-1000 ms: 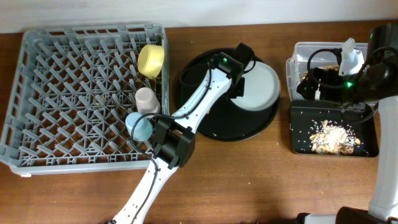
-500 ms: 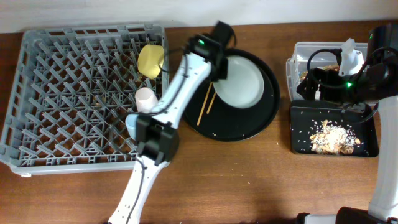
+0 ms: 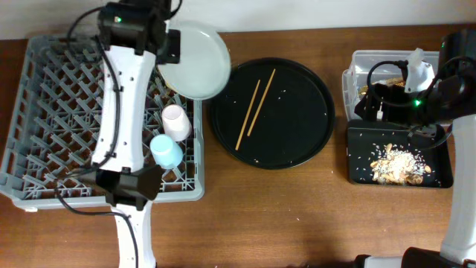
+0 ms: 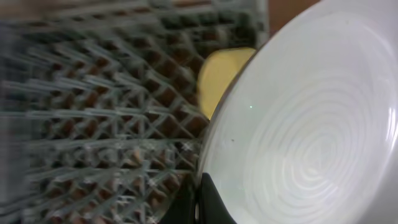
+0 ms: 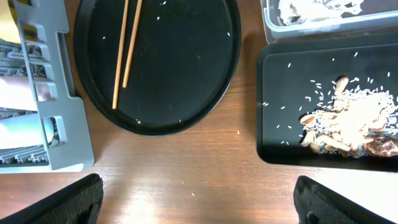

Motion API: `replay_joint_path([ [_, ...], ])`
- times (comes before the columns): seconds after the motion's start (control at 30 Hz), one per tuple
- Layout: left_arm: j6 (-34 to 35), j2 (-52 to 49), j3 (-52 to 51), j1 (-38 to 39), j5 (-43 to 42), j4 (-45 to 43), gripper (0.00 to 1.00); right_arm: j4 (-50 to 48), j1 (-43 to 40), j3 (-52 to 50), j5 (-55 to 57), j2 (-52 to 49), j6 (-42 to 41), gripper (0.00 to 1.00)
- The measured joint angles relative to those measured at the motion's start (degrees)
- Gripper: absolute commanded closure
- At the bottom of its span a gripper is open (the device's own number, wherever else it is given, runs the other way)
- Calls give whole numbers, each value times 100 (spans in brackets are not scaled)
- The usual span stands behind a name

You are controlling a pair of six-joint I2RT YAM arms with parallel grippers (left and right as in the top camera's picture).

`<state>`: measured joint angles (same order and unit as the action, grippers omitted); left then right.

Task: Sort waste into correct bins and load items into the dishwasher rack
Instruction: 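Lift the white plate and stand it upright at the rack's back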

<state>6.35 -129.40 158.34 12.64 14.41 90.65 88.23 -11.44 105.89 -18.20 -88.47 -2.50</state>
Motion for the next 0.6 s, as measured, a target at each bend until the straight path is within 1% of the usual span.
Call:
replay_joint_path([
  [0.13, -214, 2, 0, -7, 997, -321, 100, 2, 0, 2, 0, 0, -2, 2],
  [0.23, -251, 4, 0, -7, 1515, -562, 100, 2, 0, 2, 0, 0, -2, 2],
  [0.3, -278, 4, 0, -7, 2240, -929, 100, 2, 0, 0, 0, 0, -2, 2],
  [0.4, -293, 9, 0, -7, 3217, -1226, 100, 0, 0, 0, -2, 0, 0, 2],
  [0.47, -315, 33, -151, -24, 3414, -1589, 100, 4, 0, 0, 0, 0, -2, 1],
  [0.5, -319, 63, -339, -42, 3536, -1873, 100, 7, 0, 0, -2, 0, -2, 2],
  [0.6, -330, 66, -931, -164, 3735, -2330, 100, 2, 0, 0, 0, 0, -2, 2],
])
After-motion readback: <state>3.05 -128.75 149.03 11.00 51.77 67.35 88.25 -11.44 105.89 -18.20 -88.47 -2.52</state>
